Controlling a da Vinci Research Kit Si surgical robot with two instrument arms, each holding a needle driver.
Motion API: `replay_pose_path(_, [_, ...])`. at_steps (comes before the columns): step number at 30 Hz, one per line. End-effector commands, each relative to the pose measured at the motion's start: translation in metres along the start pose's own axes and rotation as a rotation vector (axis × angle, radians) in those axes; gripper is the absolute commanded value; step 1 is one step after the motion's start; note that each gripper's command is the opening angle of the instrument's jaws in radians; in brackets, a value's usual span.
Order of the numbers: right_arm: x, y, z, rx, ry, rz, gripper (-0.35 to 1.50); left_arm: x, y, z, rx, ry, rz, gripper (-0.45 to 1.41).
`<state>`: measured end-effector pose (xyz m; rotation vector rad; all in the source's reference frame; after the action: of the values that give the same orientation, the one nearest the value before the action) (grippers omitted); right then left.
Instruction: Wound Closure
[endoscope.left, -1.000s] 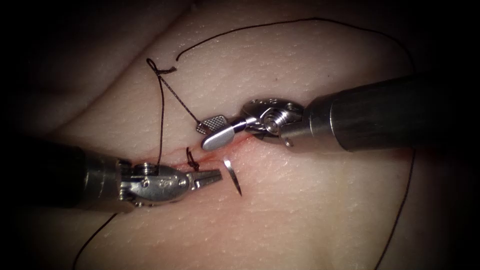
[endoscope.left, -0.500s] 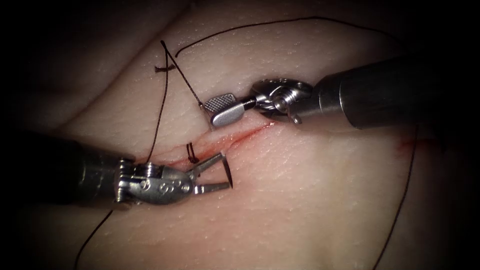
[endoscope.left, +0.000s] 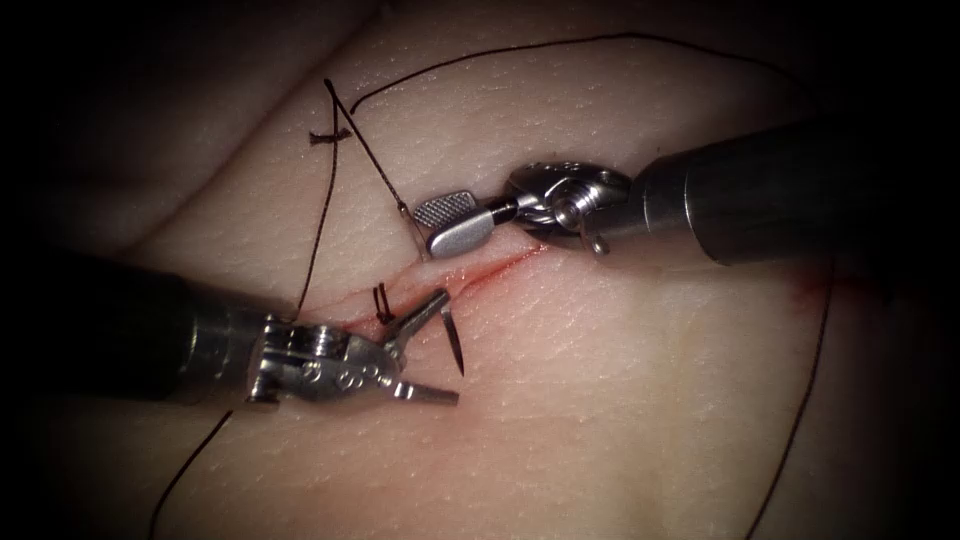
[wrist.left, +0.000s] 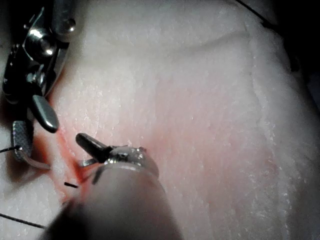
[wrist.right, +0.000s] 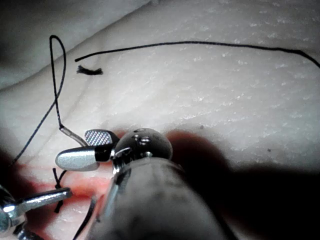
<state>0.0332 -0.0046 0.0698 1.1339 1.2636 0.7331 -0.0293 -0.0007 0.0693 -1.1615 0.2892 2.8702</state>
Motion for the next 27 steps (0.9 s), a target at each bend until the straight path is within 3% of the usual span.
replay_pose_path(1, [-0.0005, 0.0004, 0.0007, -0.002, 0.0, -0.006, 1.21, 0.0, 0.0008, 0.0007, -0.001, -0.001, 0.023, 0.91])
replay_pose_path(11, [0.0003, 0.0004, -0.0001, -0.023, 0.032, -0.014, 1.2, -0.0009, 0.001, 0.0021, 0.019, -0.028, 0.185, 0.76])
replay_pose_path(21, [0.0003, -0.0001, -0.001, -0.024, 0.047, -0.014, 1.16, -0.0024, -0.0011, 0.0035, 0.142, -0.038, 0.173, 0.62])
replay_pose_path(27, [0.0003, -0.0001, -0.0011, -0.023, 0.049, -0.014, 1.16, -0.0021, -0.0006, 0.0037, 0.176, -0.046, 0.181, 0.57])
